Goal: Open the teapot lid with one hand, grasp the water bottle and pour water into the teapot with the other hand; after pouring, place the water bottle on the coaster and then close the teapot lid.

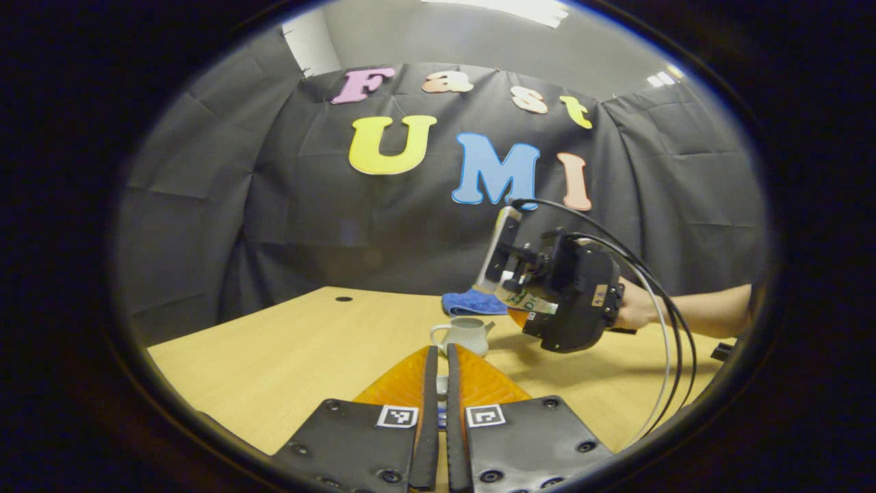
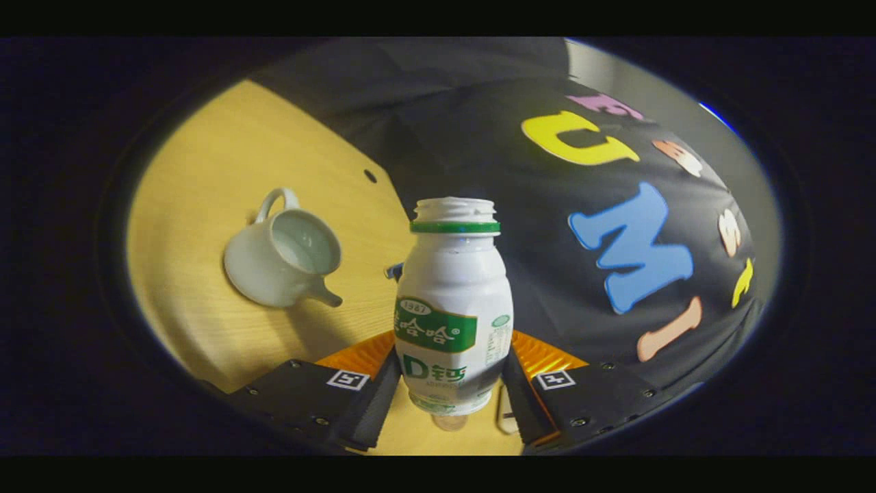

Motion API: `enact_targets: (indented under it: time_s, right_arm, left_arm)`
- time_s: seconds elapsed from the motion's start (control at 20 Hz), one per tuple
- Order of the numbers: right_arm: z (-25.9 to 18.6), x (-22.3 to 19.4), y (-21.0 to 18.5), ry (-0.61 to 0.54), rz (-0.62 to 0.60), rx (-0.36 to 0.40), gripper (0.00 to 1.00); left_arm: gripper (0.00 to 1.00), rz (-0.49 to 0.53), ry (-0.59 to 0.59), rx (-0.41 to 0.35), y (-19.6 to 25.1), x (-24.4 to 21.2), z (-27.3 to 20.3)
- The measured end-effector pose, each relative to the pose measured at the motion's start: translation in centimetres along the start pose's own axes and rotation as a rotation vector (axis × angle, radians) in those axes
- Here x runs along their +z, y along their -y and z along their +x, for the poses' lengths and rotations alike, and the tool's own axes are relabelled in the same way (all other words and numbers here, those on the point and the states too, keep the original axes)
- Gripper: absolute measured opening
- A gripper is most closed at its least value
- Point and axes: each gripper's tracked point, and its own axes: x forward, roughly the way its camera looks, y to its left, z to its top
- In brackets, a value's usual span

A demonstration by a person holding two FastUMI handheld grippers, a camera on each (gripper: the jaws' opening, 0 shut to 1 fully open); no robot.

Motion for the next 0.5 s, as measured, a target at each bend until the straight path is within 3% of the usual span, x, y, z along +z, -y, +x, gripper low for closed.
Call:
enact_targets:
  time_s: [0.1, 0.15, 0.2, 0.5]
  right_arm:
    - [-1.1, -0.4, 0.1, 0.001, 0.166, 0.019, 0.74]
    - [-1.7, -0.4, 0.2, 0.005, 0.239, 0.03, 0.73]
    - [-2.3, -0.5, 0.5, 0.007, 0.303, 0.033, 0.74]
    - [-4.3, -1.5, 2.3, 0.043, 0.649, 0.051, 0.73]
  left_arm:
    - [0.07, -0.031, 0.002, -0.02, 0.3, 0.4, 1.5]
    - [0.12, -0.041, 0.002, -0.031, 0.5, 0.5, 2.3]
    - [0.07, -0.043, -0.001, -0.036, 0.7, 0.7, 3.0]
    - [0.15, -0.023, 0.068, -0.072, 2.5, 5.0, 7.2]
